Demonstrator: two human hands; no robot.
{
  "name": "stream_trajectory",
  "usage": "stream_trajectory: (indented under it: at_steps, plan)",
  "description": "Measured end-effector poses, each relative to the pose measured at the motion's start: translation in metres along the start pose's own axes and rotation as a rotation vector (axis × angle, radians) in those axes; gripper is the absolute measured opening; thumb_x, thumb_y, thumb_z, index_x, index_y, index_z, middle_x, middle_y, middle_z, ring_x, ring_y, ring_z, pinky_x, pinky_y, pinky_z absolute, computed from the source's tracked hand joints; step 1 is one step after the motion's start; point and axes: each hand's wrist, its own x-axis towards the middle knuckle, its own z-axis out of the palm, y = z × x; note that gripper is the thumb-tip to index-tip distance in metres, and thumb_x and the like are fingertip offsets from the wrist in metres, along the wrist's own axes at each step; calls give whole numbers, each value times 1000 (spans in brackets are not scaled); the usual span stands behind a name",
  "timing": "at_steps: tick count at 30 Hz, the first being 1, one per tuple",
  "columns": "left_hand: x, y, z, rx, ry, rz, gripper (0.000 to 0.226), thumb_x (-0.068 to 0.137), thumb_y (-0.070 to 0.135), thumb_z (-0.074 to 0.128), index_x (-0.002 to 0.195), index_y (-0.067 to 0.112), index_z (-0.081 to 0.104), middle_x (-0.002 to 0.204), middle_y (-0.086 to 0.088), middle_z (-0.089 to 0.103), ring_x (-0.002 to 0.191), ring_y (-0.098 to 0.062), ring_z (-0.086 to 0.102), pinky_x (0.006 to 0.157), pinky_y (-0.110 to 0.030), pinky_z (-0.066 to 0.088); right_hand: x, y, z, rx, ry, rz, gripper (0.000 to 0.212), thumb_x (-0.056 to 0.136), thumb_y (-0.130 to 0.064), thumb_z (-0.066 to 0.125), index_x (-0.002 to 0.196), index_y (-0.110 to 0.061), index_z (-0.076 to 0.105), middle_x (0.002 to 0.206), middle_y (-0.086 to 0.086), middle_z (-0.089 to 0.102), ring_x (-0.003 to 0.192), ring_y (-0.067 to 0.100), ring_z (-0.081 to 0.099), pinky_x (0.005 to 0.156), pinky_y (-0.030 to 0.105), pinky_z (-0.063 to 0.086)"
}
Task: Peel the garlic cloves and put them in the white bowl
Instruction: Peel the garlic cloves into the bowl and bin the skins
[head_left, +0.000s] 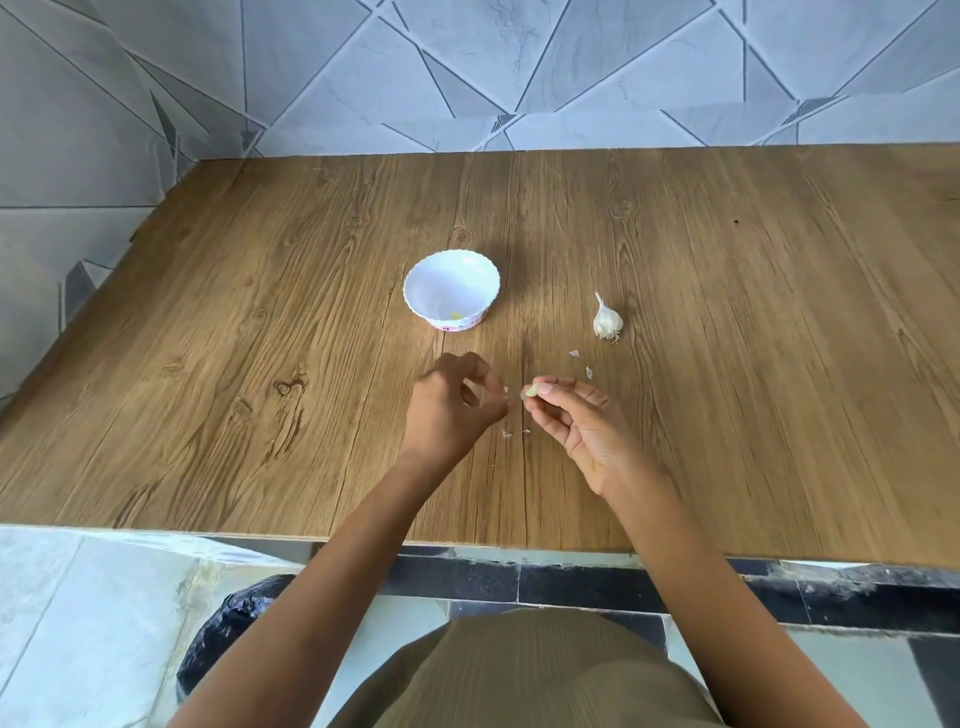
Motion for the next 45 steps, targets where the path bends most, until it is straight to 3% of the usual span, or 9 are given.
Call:
stream_trajectory:
  at_steps: [4,8,13,21,29,36,39,43,45]
  plan:
    - [1,12,-2,-313,-199,-64,19,75,11,79,87,19,68,81,3,69,73,-11,65,73,-24,55,0,1,-1,-38,22,6,9,87,-4,60,81,-8,66,74,3,71,68,8,67,64,16,53]
    - [2,15,-1,-420,-215,-84,14,82,4,70,89,16,71,84,-11,72,77,-27,68,75,-32,56,-1,1,0,-75,32,-15,8,85,-3,64,79,-8,65,69,2,70,65,7,67,63,15,53]
    - [1,19,-2,-609,-266,-297,10,90,4,59,88,9,68,72,-2,71,69,-9,67,65,-20,55,-4,1,0,-150,23,-115,10,81,1,66,82,-9,67,69,0,71,66,9,68,63,16,53]
    - [2,21,-7,-889,-321,-572,14,92,12,57,85,5,67,69,-3,69,62,-8,65,59,-16,54,-2,4,-3,-567,-73,-469,19,83,-4,68,93,-20,68,88,-4,71,81,6,67,75,20,52]
    - [2,13,-11,-793,-305,-541,10,89,13,61,83,6,66,67,0,66,57,-6,60,56,-15,50,4,11,-11,-631,-21,-502,16,86,-7,66,89,-22,69,87,-4,71,79,7,67,72,21,54]
    - [13,-20,-20,-165,29,-309,4,83,14,71,80,11,70,65,5,61,57,0,51,60,-16,42,10,28,-37,-1360,169,-824,26,86,-20,64,109,-8,67,107,5,69,96,23,65,81,37,53]
    - [20,-33,-23,80,149,-221,3,82,13,70,83,11,72,71,4,65,59,1,52,60,-8,38,9,32,-51,-1522,236,-791,34,85,-18,69,115,-4,63,119,13,63,112,32,59,93,51,48]
    - [22,-47,-21,182,145,-171,9,79,10,72,87,4,73,81,-8,70,72,-20,62,72,-29,50,7,34,-57,-1561,239,-721,36,88,-25,62,117,-4,62,128,14,57,119,34,54,97,53,45]
    - [22,-48,-21,165,144,-164,10,78,8,73,87,3,73,82,-9,70,70,-19,62,72,-27,51,5,33,-55,-1558,237,-685,41,89,-33,53,117,-5,62,129,13,57,119,33,54,96,52,45]
